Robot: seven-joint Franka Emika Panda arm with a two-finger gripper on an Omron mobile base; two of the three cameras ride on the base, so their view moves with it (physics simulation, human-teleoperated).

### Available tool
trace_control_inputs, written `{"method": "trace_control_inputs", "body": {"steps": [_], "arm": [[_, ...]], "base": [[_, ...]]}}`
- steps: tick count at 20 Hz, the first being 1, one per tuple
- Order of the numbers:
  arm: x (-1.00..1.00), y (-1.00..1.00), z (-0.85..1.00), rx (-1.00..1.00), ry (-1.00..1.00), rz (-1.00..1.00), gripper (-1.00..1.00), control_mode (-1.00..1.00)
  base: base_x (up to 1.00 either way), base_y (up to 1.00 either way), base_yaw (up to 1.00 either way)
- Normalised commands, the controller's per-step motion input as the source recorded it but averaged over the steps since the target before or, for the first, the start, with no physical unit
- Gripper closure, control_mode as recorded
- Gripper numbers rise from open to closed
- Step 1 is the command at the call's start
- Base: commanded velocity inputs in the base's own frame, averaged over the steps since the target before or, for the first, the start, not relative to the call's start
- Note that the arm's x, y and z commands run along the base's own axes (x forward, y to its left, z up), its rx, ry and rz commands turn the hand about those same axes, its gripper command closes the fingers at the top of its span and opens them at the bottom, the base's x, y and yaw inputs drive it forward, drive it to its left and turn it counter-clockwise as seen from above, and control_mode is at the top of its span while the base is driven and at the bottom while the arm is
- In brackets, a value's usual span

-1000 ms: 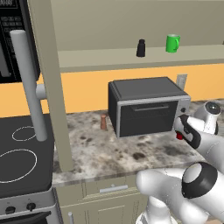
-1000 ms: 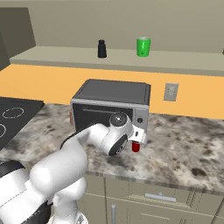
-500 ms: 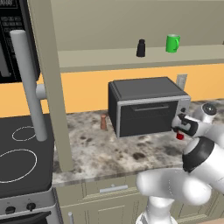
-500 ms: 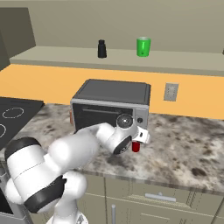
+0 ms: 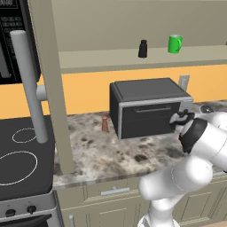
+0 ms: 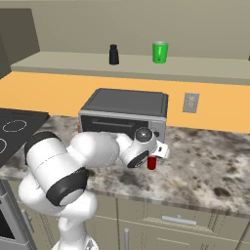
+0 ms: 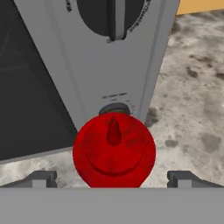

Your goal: Pick the ketchup and shaker from the counter and place them in the cabinet.

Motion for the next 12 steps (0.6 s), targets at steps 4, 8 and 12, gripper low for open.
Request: {"method": "trace_control_inputs", "body": {"steps": [4,8,12], "arm": [[0.34,-0.02,-0.20,0.00,0.00,0.00,-1.00,-1.00],[0.33,0.00,-0.23,0.00,0.00,0.00,-1.00,-1.00],[0.23,-0.07,-0.17,0.01,0.00,0.00,1.00,-1.00]], "base": [[0.00,0.00,0.00],[0.00,0.00,0.00],[0.00,0.00,0.00]]}}
